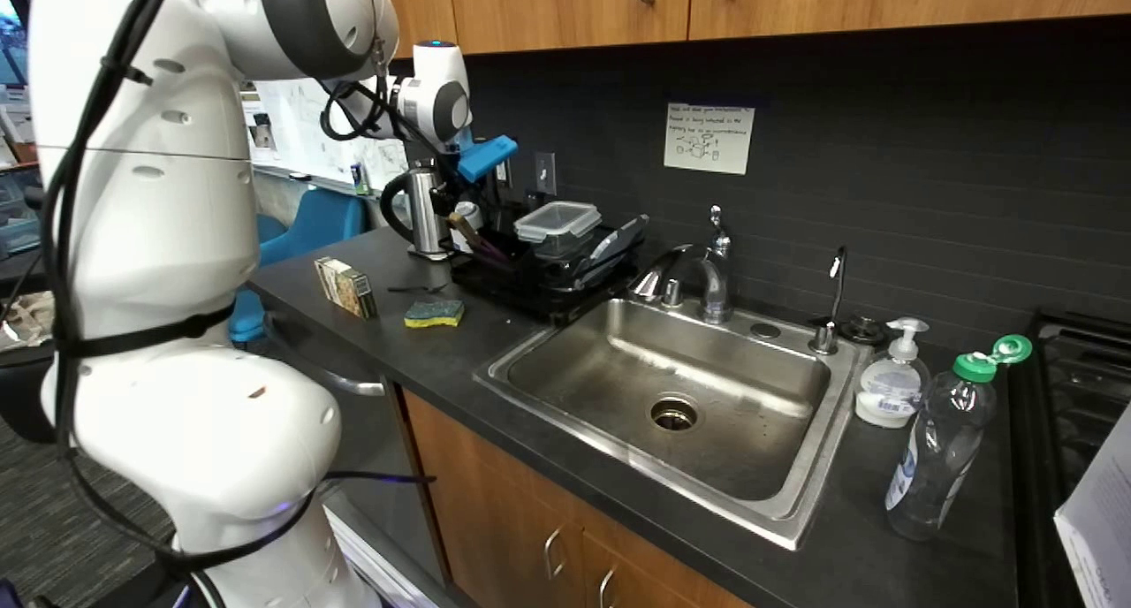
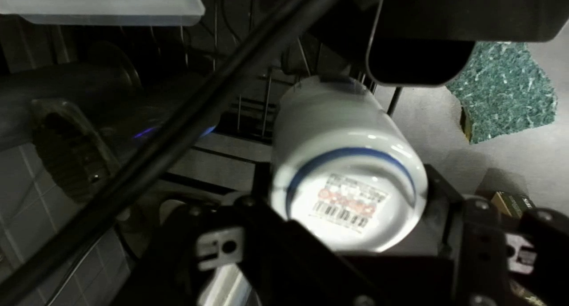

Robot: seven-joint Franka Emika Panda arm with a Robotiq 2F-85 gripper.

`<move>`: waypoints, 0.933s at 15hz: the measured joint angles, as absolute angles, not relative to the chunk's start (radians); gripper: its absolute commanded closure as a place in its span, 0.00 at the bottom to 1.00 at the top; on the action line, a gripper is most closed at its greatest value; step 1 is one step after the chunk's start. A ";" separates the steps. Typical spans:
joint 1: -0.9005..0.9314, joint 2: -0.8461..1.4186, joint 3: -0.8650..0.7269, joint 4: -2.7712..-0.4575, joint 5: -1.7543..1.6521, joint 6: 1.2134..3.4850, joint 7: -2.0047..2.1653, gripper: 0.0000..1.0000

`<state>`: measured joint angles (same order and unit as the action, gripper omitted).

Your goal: Move the white mug to the left side of the dishrack.

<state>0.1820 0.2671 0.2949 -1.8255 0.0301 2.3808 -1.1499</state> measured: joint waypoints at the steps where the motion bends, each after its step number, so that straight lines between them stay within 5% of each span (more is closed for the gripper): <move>1: 0.182 0.271 0.295 -1.820 0.030 2.375 -1.150 0.47; 14: 0.190 0.310 0.297 -1.786 0.029 2.368 -1.170 0.47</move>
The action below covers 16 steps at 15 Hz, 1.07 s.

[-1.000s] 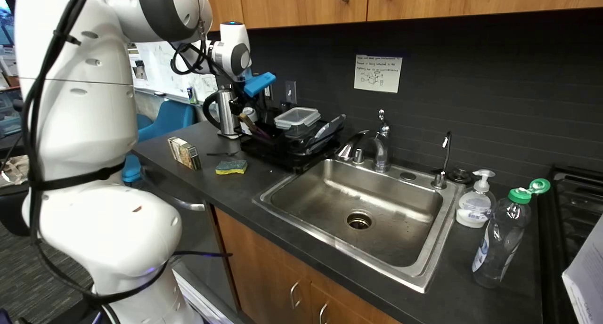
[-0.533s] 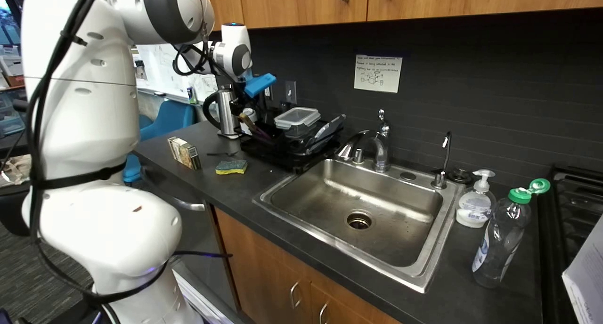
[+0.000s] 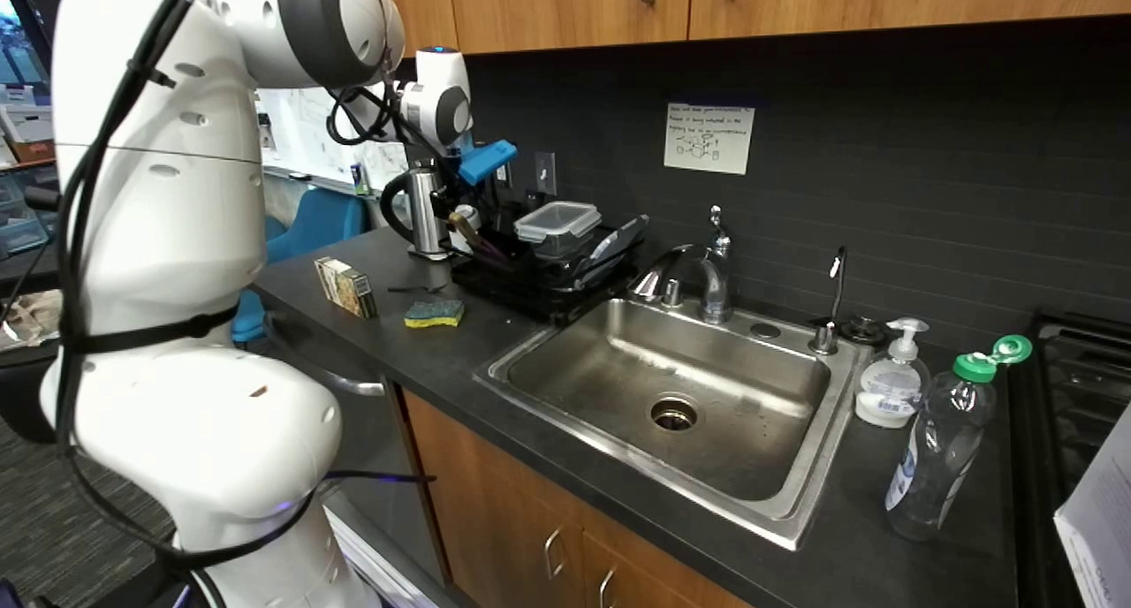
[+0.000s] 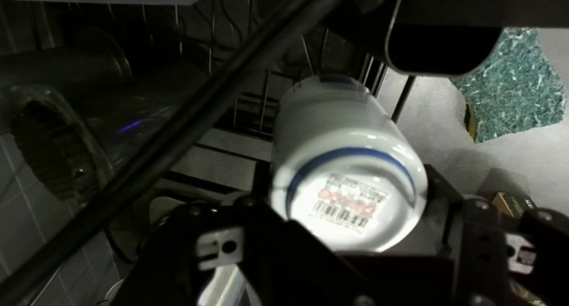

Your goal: Move the white mug to the left side of the dishrack.

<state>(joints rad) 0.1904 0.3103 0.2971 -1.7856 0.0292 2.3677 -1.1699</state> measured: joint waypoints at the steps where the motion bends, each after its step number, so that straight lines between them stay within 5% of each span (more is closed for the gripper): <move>1: 0.190 0.314 0.297 -1.784 0.028 2.367 -1.171 0.47; 16: 0.190 0.361 0.296 -1.761 -0.030 2.347 -1.172 0.47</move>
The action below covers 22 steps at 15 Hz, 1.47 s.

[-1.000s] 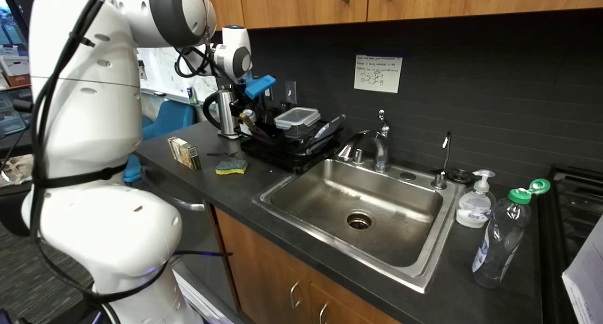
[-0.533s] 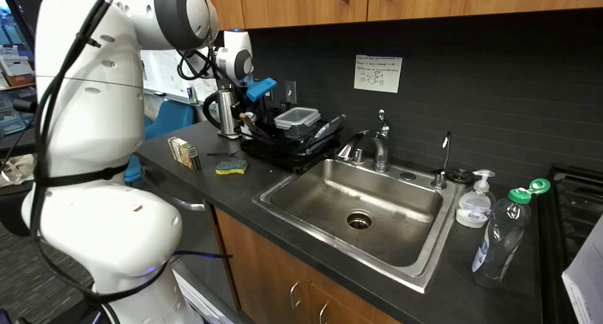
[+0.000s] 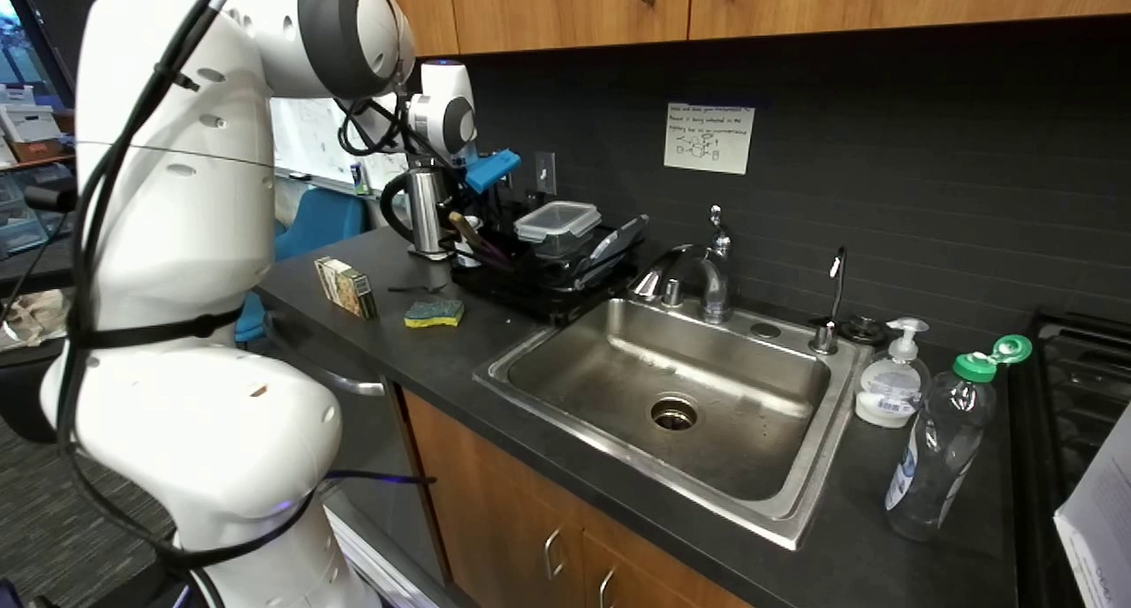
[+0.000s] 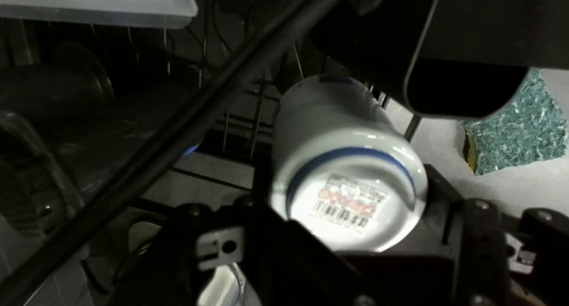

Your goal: Move the white mug to the left side of the dishrack.

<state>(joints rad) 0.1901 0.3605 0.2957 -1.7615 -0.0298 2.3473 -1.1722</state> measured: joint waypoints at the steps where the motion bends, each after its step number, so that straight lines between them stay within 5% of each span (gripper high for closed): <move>1: 0.191 0.363 0.296 -1.758 -0.037 2.342 -1.172 0.47; 22: 0.238 0.425 0.296 -1.636 -0.121 2.231 -1.173 0.44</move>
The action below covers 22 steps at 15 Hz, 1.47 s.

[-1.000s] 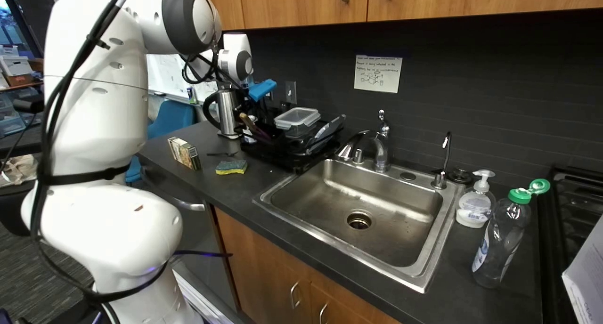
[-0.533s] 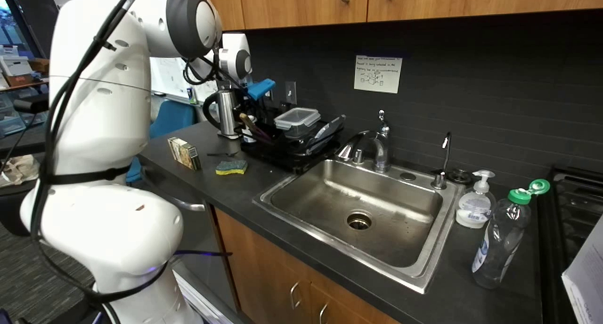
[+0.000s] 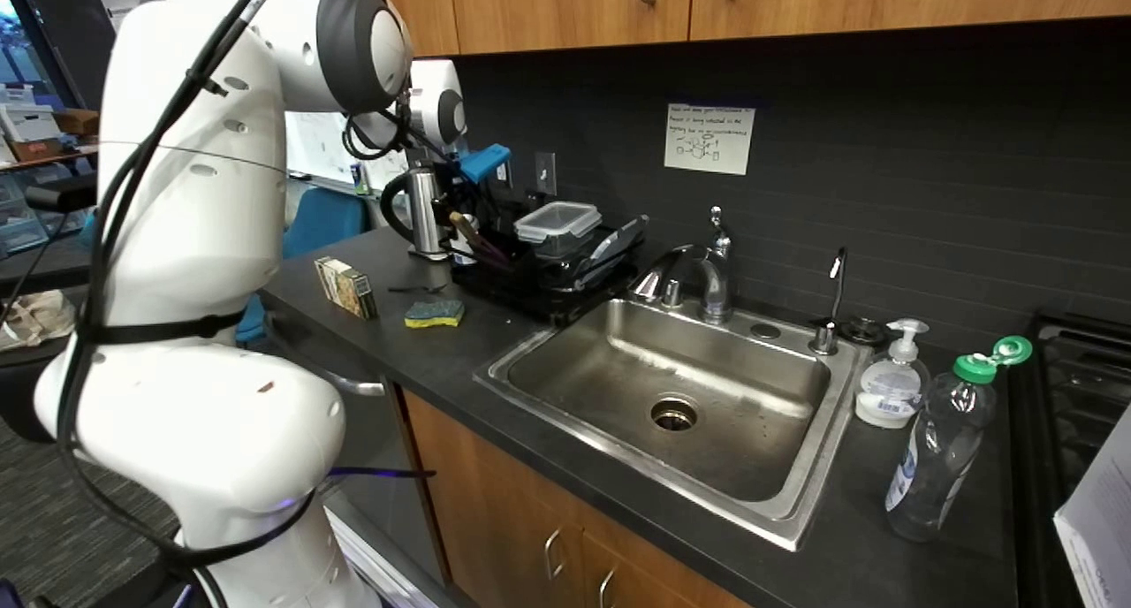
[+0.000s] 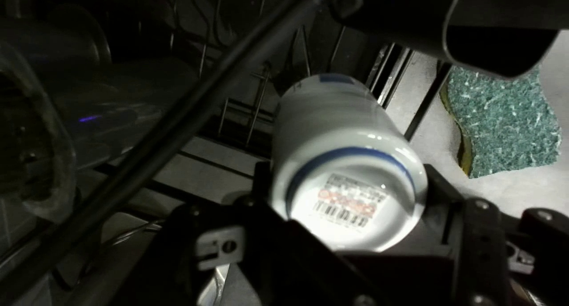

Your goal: Move the white mug to the left side of the dishrack.

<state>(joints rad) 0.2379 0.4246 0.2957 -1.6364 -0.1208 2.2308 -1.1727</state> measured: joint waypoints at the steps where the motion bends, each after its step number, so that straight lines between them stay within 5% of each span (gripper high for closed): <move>1: 0.239 0.427 0.296 -1.634 -0.122 2.229 -1.173 0.32; 9: 0.239 0.431 0.294 -1.628 -0.124 2.220 -1.173 0.00; 22: 0.239 0.427 0.295 -1.586 -0.125 2.208 -1.172 0.00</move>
<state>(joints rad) 0.2395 0.4272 0.2953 -1.5863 -0.1247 2.2081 -1.1722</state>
